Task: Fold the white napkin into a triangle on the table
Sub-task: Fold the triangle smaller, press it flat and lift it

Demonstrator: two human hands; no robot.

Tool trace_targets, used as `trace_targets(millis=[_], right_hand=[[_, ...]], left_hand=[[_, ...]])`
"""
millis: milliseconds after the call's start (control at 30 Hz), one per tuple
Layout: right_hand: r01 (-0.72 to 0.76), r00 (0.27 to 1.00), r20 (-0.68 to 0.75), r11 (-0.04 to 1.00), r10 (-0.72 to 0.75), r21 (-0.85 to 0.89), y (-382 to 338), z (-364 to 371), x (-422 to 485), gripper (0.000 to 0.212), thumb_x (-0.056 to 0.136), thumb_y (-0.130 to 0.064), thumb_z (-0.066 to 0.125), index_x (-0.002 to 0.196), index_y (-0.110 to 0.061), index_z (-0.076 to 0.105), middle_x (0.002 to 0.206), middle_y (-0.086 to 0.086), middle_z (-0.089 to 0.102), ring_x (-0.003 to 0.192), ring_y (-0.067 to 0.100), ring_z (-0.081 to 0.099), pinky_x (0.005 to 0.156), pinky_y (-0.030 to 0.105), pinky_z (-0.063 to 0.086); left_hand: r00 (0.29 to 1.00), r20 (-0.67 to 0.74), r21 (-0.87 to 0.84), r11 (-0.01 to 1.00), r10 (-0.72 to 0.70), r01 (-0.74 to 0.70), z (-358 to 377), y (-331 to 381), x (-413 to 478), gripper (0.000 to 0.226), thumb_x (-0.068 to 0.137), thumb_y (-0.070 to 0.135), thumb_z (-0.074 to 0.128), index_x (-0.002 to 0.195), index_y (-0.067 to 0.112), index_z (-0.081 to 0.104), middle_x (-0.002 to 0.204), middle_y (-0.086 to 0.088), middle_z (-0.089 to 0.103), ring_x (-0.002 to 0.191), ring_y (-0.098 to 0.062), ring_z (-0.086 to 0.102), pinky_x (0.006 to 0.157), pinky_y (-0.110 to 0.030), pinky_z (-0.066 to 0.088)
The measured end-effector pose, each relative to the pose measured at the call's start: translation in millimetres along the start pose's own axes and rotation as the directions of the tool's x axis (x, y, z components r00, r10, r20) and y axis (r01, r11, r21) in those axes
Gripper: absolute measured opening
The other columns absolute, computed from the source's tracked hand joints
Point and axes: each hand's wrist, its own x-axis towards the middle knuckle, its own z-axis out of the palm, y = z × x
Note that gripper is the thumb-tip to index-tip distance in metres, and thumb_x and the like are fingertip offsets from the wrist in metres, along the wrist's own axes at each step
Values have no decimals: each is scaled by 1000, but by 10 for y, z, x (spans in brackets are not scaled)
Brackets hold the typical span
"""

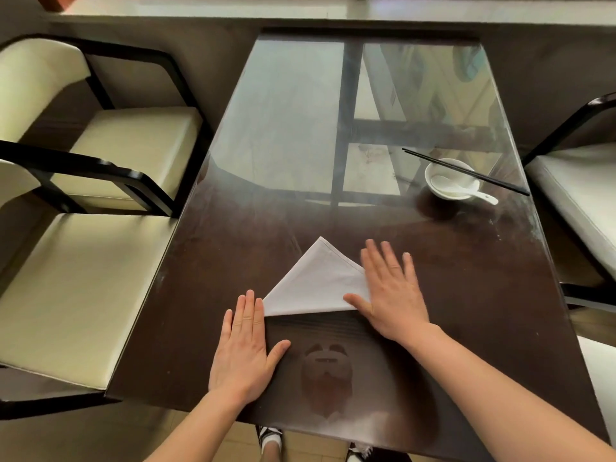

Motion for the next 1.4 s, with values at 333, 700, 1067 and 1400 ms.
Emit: trace_targets(millis=[333,700,1067,1400], right_hand=[[594,801,122,803,-586,-41,-913,246,283,98,86,-81,9,159,-16,7,167,-2,-4,153,20,-12,123,50,-10],[230,970,82,973,-228,-18,-360,109,588,95,86,-81,-1,158,-20,-7,166,-7,-15,152,16,-17,124,50,-6],[117,991,55,992,-120,52,-363,236,317,97,84,-83,-4,154,-17,-12,164,-3,-18,152,15,-17,124,49,-4],[-54,995,79,998,57,-38,421,236,-347,102,84,-85,1,158,-15,1,167,-1,-10,152,19,-17,124,51,-2]], left_hand=[[1000,-12,-11,1000,25,-25,-6,-7,-16,91,93,73,7,155,7,-2,164,-11,-9,152,-23,-11,121,-44,2],[1000,18,-18,1000,-6,6,-19,32,-13,93,87,78,-4,152,13,-19,162,-5,-25,148,-20,-25,124,-44,-2],[976,-126,-95,977,176,-189,-343,452,884,63,99,47,11,156,26,-8,164,8,-16,148,-12,-24,120,-37,-15],[967,-59,-26,968,246,-248,-232,470,1072,65,99,51,7,155,24,-13,163,8,-18,148,-13,-23,121,-40,-14]])
